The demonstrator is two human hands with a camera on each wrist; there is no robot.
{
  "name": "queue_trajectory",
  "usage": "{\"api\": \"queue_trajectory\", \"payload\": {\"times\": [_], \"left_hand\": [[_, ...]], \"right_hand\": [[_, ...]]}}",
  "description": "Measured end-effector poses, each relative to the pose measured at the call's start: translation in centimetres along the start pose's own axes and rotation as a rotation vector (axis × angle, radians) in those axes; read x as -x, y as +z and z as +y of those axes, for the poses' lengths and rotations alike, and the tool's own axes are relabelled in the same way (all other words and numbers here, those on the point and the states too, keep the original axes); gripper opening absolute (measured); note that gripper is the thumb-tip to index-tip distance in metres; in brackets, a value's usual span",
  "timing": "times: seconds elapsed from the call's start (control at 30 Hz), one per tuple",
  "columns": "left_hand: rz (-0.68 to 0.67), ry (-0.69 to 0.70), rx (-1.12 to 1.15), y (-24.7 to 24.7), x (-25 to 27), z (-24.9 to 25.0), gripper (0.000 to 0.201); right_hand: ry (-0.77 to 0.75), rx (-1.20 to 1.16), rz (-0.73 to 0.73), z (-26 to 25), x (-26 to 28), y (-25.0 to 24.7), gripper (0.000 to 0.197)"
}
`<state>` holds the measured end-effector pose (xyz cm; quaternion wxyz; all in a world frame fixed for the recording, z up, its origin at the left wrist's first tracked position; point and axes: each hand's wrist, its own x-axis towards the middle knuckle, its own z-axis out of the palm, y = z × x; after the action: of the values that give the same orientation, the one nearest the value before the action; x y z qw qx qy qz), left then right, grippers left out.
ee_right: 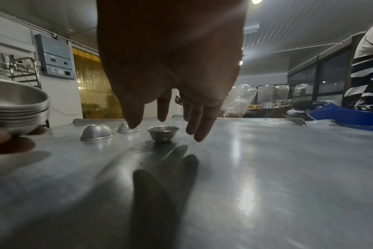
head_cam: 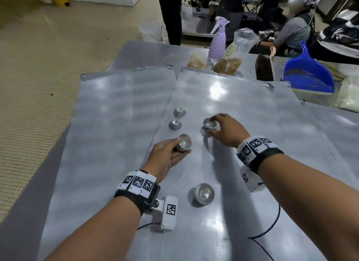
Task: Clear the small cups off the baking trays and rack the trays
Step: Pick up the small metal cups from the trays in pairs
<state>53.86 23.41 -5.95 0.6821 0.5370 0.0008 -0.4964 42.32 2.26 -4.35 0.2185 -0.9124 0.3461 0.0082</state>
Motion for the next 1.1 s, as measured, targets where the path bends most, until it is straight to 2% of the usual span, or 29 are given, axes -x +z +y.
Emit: {"api": "queue_trajectory", "payload": {"times": [0.13, 0.2, 0.37, 0.57, 0.73, 0.8, 0.87, 0.97, 1.1], "left_hand": [[-0.032, 0.008, 0.006, -0.6, -0.1, -0.5, 0.023], [-0.046, 0.017, 0.002, -0.9, 0.1, -0.7, 0.023], [-0.042, 0.023, 0.001, -1.3, 0.4, -1.1, 0.027], [-0.058, 0.048, -0.043, -1.6, 1.2, -1.3, 0.026], [-0.038, 0.049, -0.037, -1.3, 1.9, -0.8, 0.017], [-0.01, 0.033, -0.013, -1.1, 2.0, -0.4, 0.016], [0.015, 0.025, 0.028, -0.7, 2.1, 0.0, 0.025], [-0.002, 0.025, 0.06, 0.2, 2.7, 0.6, 0.024], [-0.015, 0.069, 0.131, 1.0, 3.5, 1.0, 0.028]], "right_hand": [[-0.006, 0.055, -0.073, 0.0, -1.7, 0.6, 0.073], [-0.003, 0.103, -0.102, 0.1, -2.2, 0.9, 0.078], [0.019, 0.168, -0.072, 0.0, -2.3, 1.5, 0.064], [0.071, 0.125, -0.092, -0.4, 0.4, 1.8, 0.04], [0.084, -0.068, -0.033, -1.6, 3.9, 0.8, 0.047], [0.028, -0.169, 0.02, -3.1, 5.1, -0.1, 0.051], [-0.055, -0.234, 0.051, -4.9, 6.0, -0.9, 0.053], [-0.145, -0.217, 0.028, -7.3, 6.9, -1.0, 0.055], [-0.182, -0.123, 0.008, -9.0, 7.2, -0.1, 0.056]]}}
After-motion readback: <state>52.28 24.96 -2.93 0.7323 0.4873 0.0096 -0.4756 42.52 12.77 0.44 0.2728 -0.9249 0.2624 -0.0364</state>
